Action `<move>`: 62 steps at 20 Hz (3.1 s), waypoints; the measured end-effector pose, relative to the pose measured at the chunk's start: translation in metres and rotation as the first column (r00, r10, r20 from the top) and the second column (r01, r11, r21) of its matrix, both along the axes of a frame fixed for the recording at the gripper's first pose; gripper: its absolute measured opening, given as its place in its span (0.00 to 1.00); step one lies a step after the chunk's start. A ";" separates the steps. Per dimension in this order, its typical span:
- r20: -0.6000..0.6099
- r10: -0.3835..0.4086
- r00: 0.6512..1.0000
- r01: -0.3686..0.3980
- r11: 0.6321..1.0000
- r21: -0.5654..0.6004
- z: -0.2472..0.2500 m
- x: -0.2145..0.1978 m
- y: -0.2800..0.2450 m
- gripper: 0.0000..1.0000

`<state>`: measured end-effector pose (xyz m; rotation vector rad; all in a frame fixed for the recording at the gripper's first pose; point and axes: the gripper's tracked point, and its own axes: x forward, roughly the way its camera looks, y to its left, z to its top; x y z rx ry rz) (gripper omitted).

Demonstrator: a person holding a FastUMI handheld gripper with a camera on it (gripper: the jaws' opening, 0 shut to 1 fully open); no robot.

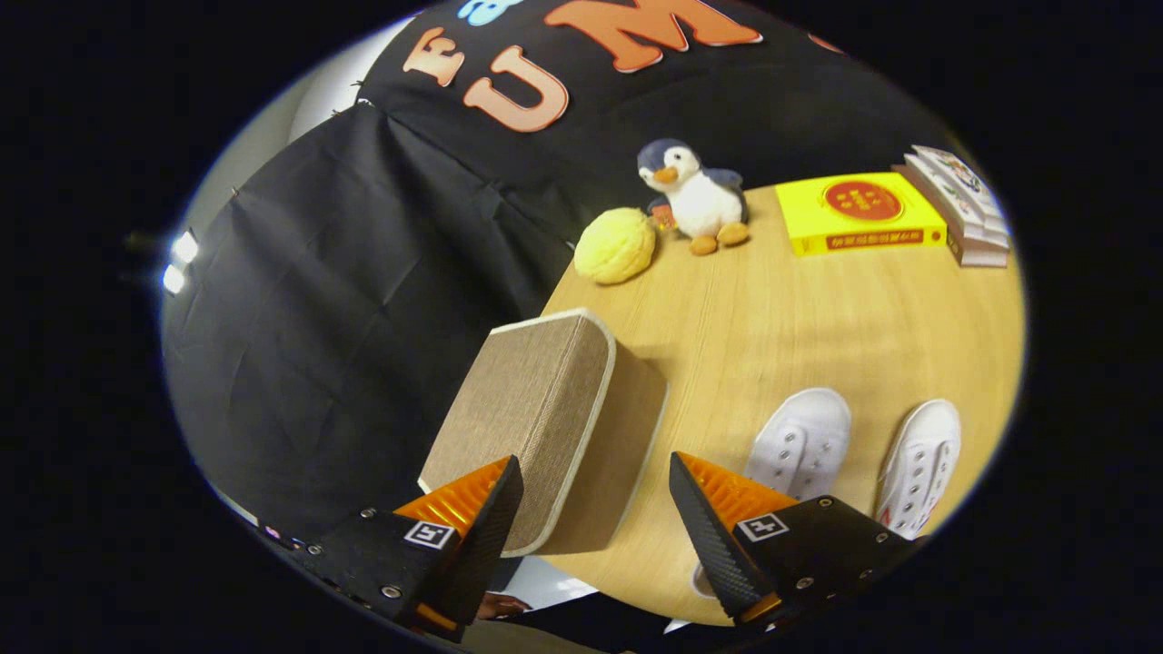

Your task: Open the storage box then place both shoes into the box .Put the left shoe in first, then the right shoe, with the right side of both shoes facing outward in a uniform manner.

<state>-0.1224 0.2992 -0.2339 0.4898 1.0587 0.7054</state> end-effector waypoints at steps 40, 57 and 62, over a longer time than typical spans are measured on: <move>-0.386 -0.027 0.922 0.202 0.885 0.420 0.001 0.005 0.061 0.11; -0.059 0.074 0.995 -0.041 0.900 0.434 0.148 0.012 0.116 0.04; 0.037 0.131 0.991 -0.135 0.903 0.407 0.173 0.006 0.162 0.05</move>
